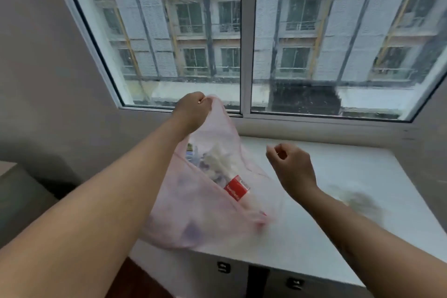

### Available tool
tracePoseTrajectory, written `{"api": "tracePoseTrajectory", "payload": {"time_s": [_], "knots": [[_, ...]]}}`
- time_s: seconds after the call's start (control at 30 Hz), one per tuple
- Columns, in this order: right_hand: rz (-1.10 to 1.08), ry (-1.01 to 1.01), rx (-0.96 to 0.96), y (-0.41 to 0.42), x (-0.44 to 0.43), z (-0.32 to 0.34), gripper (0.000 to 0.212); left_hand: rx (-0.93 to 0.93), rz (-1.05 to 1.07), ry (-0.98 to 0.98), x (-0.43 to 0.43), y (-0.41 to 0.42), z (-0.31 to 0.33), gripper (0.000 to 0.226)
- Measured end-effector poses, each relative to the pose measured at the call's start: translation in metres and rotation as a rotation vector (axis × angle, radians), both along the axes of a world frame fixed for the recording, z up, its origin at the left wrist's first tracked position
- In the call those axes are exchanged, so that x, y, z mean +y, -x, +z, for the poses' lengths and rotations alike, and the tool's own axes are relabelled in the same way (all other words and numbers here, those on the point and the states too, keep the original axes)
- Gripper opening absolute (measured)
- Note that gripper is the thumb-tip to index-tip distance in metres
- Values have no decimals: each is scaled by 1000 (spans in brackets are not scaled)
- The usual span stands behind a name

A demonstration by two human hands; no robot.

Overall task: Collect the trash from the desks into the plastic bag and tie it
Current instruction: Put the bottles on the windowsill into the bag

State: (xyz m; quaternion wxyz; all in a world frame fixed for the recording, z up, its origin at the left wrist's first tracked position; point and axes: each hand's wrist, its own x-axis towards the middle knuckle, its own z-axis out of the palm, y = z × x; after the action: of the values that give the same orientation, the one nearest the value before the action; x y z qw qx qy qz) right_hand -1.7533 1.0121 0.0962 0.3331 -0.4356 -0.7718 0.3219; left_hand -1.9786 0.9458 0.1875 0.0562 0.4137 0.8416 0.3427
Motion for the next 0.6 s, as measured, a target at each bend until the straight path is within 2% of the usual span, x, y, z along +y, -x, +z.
{"api": "tracePoseTrajectory", "payload": {"time_s": [0.03,0.07,0.13,0.17,0.23,0.3,0.37,0.5,0.6], "knots": [[-82,-87,-95,-21,11,-9,32,4,-10,3,6,-4,-6,32],[-122,-144,-266,-43,23,-20,43,4,-21,9,13,-7,-12,31],[-101,-132,-692,-87,42,-43,79,15,-49,31,25,-15,-24,33],[-80,-104,-841,-106,48,-54,91,22,-68,39,30,-19,-29,33],[-42,-56,-974,-134,56,-72,102,25,-104,43,38,-25,-38,31],[-15,10,-998,-145,59,-88,106,23,-122,49,45,-29,-44,31],[-39,73,-956,-145,58,-105,101,35,-131,69,48,-32,-50,30],[-221,-99,-754,-140,51,-128,60,47,-152,110,45,-35,-54,27],[-188,-100,-665,-132,52,-127,37,36,-123,115,39,-35,-51,29]]}}
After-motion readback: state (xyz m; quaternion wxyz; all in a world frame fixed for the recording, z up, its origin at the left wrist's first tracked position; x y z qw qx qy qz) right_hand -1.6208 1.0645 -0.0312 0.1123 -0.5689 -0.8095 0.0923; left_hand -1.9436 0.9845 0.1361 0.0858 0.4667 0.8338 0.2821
